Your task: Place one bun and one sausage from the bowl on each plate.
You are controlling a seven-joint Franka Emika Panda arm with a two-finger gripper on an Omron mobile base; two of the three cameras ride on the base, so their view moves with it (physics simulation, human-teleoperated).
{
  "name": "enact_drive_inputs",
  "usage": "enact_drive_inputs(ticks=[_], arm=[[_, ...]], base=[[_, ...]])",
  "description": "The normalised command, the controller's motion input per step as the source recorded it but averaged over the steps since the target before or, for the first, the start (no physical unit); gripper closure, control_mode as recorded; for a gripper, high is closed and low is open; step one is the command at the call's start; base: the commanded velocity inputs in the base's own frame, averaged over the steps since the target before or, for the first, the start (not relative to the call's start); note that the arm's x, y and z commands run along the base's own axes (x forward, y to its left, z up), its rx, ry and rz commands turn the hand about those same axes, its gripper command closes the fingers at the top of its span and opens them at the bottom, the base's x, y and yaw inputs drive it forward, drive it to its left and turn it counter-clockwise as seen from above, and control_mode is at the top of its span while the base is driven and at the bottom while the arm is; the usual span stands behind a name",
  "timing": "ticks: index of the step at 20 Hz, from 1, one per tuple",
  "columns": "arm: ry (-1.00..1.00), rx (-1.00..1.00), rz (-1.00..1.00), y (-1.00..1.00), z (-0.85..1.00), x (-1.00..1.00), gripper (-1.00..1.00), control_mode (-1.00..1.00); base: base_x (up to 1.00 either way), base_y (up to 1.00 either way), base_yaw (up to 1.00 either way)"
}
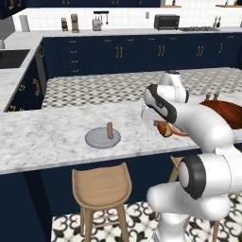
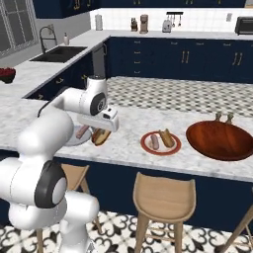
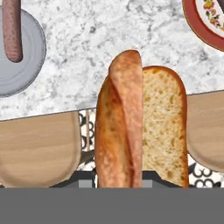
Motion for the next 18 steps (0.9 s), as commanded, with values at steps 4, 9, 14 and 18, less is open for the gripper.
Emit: enact_drive_inputs(ticks=[4,9,14,18], arm=[[0.0,0.0,0.0,0.0,0.0,0.0,1.0,1.0],[0.0,0.0,0.0,0.0,0.0,0.0,1.0,1.0],[0.0,0.0,0.0,0.0,0.0,0.0,1.0,1.0],[0.03,-0.01,-0.05,0.06,0.0,0.63,1.0,-1.0]], base=[[-0.17,0.86,0.01],[-0.09,0.66,0.01],[0.34,0.53,-0.02],[0.14,0.04,-0.01]])
